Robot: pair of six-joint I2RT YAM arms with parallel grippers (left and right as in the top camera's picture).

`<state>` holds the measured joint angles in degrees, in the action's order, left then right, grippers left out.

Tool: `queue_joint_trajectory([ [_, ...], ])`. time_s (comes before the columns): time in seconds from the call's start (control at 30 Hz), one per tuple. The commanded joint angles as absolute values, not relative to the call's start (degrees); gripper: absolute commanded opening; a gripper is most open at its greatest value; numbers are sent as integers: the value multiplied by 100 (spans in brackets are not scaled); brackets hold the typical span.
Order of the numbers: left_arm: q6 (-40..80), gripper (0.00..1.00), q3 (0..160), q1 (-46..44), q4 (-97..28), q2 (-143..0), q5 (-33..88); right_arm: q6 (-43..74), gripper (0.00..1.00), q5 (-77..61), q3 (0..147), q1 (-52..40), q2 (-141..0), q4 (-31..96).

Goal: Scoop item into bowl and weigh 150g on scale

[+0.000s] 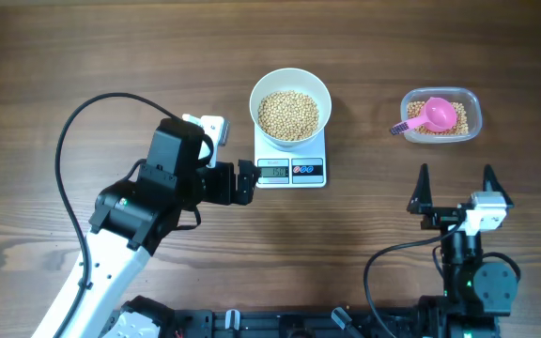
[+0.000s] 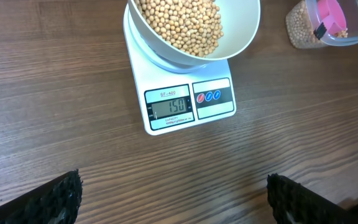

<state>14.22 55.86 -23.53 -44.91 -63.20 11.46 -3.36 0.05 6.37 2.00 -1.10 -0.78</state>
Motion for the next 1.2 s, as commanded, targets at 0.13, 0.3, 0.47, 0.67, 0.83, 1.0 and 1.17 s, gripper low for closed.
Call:
queue_joint_trajectory([
  [0.13,1372,100,5603,-2379,-4477,-6300,1212,-436,100,-388,30,145,-14,-613],
  [0.3,1372,100,5603,-2379,-4477,-6300,1212,-266,100,-392,30,139,-14,-189],
  [0.47,1372,100,5603,-2379,-4477,-6300,1212,-368,100,-342,30,141,-19,5],
  [0.67,1372,100,5603,-2379,-4477,-6300,1212,-408,100,-349,30,141,-19,3],
  [0.83,1372,100,5603,-2379,-4477,-6300,1210,-445,100,-349,30,141,-19,1],
  [1.0,1372,100,5603,-2379,-4477,-6300,1212,-263,100,-349,30,139,-19,3],
  [1.17,1372,100,5603,-2379,-4477,-6300,1212,-259,100,-349,30,139,-19,1],
])
